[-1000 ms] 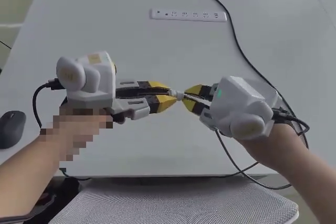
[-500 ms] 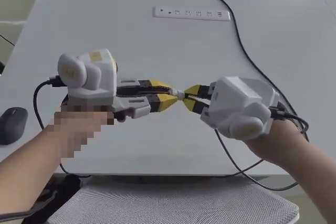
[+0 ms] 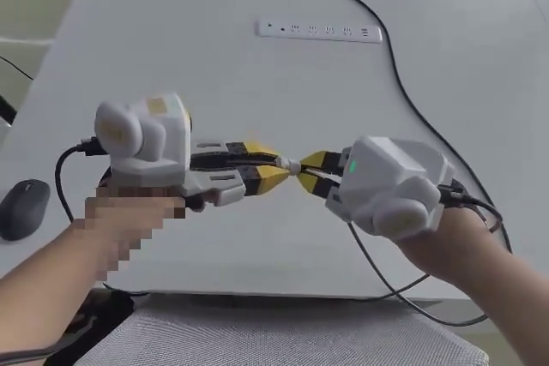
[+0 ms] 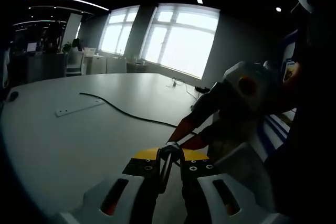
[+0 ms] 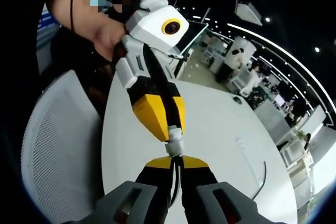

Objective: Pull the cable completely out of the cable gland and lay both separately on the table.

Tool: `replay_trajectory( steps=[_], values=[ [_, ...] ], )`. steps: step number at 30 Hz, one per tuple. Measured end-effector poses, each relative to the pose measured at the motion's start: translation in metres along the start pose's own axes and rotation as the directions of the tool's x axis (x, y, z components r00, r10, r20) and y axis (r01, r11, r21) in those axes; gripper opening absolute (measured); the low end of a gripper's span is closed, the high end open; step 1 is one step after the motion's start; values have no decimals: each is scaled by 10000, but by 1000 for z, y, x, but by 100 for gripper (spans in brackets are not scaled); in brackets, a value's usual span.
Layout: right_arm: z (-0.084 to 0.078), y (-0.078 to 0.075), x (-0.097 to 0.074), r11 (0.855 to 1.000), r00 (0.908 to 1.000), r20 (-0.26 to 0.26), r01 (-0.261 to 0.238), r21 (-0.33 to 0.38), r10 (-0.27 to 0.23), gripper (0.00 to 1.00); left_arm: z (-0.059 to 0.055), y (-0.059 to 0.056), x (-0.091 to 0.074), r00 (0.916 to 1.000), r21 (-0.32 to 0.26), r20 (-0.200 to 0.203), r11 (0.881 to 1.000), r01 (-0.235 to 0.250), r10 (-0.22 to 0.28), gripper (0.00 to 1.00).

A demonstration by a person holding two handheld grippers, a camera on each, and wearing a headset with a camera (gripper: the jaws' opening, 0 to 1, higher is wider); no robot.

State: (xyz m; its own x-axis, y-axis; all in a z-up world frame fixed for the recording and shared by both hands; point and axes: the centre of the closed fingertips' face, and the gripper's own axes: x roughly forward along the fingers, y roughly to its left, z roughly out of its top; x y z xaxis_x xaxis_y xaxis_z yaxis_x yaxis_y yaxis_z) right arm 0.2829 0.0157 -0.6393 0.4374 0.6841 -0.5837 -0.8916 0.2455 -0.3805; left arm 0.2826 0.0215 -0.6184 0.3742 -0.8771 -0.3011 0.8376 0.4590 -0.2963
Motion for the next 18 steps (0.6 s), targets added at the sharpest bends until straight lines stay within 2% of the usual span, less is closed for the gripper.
replay_trajectory(
  steps=[9, 13, 18],
  values=[
    [-12, -3, -1, 9995, 9997, -221, -27, 326, 34, 0, 2, -1, 0, 9999, 38, 20, 9999, -156, 156, 15],
    [-20, -5, -2, 9981, 9993, -375, 14, 618, 9, 0, 3, -1, 0, 9998, 17, 64, 9998, -190, 190, 15],
    [-29, -7, -3, 9913, 9990, -455, 98, 1309, -38, 0, 3, -3, 0, 9997, 12, 111, 9998, -194, 194, 15]
  ],
)
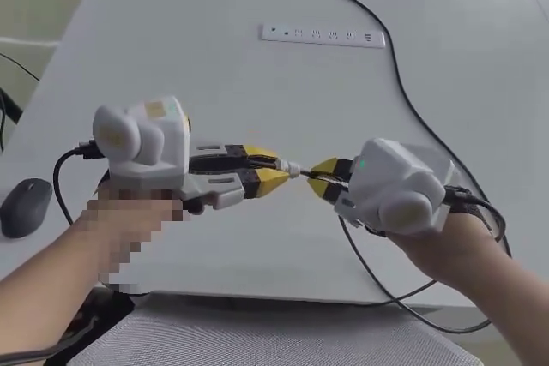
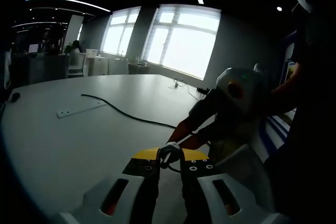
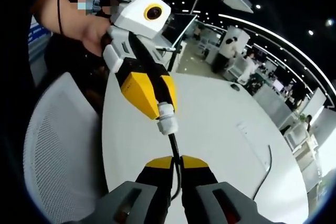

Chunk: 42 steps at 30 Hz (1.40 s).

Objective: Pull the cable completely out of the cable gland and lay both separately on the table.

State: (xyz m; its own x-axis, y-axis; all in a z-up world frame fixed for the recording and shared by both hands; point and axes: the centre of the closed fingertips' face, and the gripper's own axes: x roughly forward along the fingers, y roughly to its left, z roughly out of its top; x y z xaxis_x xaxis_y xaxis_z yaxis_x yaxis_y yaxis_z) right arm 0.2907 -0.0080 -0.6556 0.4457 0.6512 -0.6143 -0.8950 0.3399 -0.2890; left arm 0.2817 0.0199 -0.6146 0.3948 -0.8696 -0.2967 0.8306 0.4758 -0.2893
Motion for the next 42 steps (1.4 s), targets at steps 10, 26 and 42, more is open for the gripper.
replay_trajectory(
  steps=[10, 26, 42],
  values=[
    [-22, -2, -3, 9938, 9993, -346, 181, 1097, -144, 0, 1, 0, -1, 10000, -37, 56, 10000, 10, -10, 15],
    [-43, -4, -8, 9764, 9973, -652, 477, 2108, -347, 0, 3, -1, -3, 9997, -67, 233, 10000, 11, -9, 15],
    [-61, 2, -10, 9759, 9930, -1117, 622, 2092, -394, 0, 4, -1, -11, 9993, -160, 376, 9999, -26, 32, 15]
  ],
)
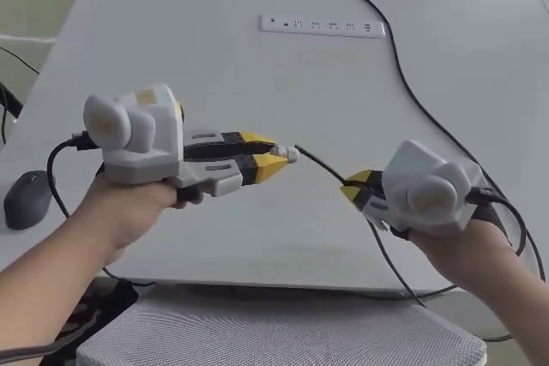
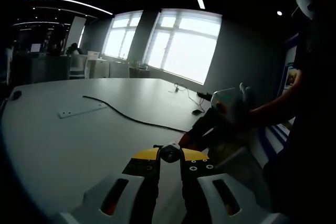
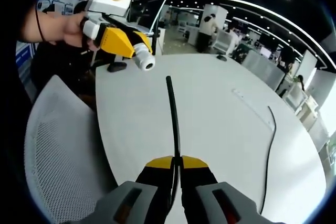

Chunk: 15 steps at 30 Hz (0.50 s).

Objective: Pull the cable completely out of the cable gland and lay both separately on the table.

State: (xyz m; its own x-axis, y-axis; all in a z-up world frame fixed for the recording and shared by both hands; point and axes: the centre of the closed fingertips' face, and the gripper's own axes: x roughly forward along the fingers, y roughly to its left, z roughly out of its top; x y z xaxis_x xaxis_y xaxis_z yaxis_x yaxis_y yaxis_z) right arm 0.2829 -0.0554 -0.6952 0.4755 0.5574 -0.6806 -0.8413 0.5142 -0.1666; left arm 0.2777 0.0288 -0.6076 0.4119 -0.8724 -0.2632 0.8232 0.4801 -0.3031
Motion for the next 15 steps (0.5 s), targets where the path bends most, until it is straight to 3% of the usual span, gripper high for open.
replay_trajectory(
  steps=[15],
  values=[
    [8, -6, -2, 9998, 9998, -118, 176, -87, -177, 0, -12, 0, 4, 9999, 55, -118, 9999, 95, -94, 15]
  ],
)
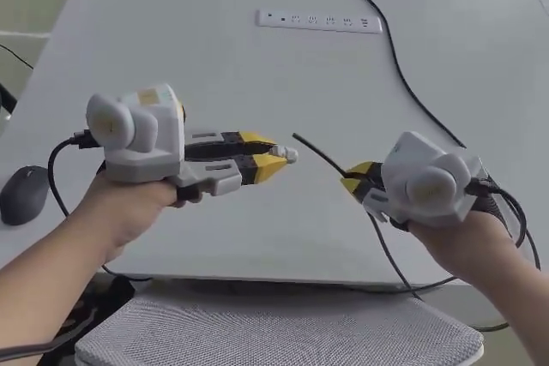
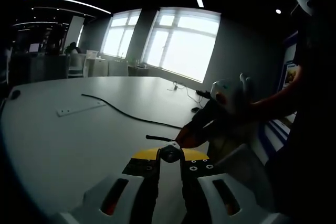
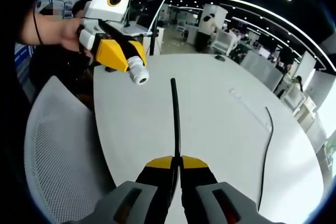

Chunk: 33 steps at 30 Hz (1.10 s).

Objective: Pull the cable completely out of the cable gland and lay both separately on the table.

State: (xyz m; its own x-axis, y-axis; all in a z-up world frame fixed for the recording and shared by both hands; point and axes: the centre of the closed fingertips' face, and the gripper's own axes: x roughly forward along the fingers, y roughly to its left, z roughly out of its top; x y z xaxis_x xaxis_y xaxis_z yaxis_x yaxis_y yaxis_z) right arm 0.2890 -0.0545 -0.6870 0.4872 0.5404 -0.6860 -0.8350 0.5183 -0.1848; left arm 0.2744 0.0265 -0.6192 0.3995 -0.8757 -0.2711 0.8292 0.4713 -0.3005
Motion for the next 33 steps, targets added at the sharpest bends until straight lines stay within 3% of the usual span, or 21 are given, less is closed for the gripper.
replay_trajectory(
  steps=[8, 18, 33],
  values=[
    [13, -8, 2, 10000, 10000, 9, 46, -46, -46, 0, -7, -1, 0, 10000, -23, 13, 10000, 40, -40, 15],
    [39, -7, 19, 9995, 10000, 25, -82, -318, 83, 0, -25, 9, -13, 9999, -89, -43, 9999, -139, 139, 15],
    [73, 17, 71, 9906, 9978, -214, -648, -1208, 626, 0, -60, 30, -40, 9985, -310, -212, 9982, -513, 507, 15]
  ],
)
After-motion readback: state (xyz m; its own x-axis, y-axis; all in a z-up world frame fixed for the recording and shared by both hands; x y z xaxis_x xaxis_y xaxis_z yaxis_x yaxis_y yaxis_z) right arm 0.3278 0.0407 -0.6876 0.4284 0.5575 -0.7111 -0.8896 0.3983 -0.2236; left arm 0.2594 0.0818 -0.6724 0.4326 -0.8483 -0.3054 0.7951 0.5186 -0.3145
